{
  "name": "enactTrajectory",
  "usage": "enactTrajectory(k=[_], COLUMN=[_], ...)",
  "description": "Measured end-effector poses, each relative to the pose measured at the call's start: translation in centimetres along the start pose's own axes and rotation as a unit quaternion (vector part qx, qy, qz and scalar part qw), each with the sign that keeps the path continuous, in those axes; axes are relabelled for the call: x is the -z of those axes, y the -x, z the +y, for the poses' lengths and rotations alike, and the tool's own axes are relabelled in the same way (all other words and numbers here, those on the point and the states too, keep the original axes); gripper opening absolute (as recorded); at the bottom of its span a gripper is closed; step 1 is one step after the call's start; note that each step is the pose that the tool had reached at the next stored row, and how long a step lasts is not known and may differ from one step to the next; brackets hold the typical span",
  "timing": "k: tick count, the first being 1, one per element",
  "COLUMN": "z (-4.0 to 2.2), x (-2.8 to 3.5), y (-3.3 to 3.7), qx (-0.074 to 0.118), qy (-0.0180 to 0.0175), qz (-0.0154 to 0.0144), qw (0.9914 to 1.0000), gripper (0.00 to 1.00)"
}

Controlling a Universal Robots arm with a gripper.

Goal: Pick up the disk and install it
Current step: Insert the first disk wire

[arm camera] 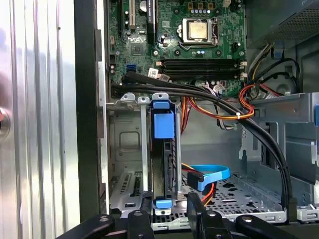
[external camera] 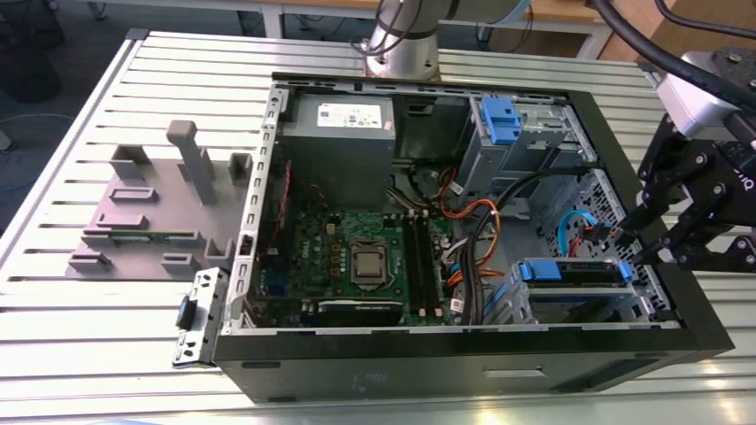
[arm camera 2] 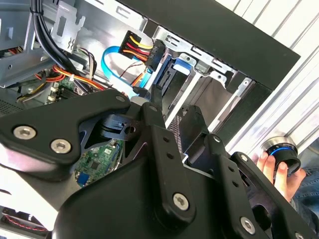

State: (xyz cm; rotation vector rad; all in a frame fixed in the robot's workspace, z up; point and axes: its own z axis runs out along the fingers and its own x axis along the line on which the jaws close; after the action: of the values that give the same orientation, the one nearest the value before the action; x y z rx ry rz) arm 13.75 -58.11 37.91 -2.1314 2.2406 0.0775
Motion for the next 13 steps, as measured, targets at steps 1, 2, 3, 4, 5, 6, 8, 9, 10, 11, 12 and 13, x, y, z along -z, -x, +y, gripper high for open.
enactTrajectory(k=[1,2,3,4,5,6,8,9,10,11,12,13], z=[-0.02,-0.05,-0.07,-0.10,-0.12,-0.15,-0.19,-0.21,-0.23,-0.25,-0.28,-0.30], x=[0.00,0.00,0.00,0.00,0.00,0.00,0.00,0.00,0.00,0.00,0.00,-0.01], y=[0.00,0.00,0.00,0.01,0.01,0.01,0.01,0.01,0.01,0.01,0.02,0.02], qx=[0.000,0.000,0.000,0.000,0.000,0.000,0.000,0.000,0.000,0.000,0.000,0.000], qy=[0.0000,0.0000,0.0000,0.0000,0.0000,0.0000,0.0000,0.0000,0.0000,0.0000,0.0000,0.0000], qz=[0.0000,0.0000,0.0000,0.0000,0.0000,0.0000,0.0000,0.0000,0.0000,0.0000,0.0000,0.0000], qw=[1.00000,1.00000,1.00000,1.00000,1.00000,1.00000,1.00000,1.00000,1.00000,1.00000,1.00000,1.00000], gripper=[0.42,0.42,0.42,0.42,0.42,0.42,0.42,0.42,0.42,0.42,0.42,0.42])
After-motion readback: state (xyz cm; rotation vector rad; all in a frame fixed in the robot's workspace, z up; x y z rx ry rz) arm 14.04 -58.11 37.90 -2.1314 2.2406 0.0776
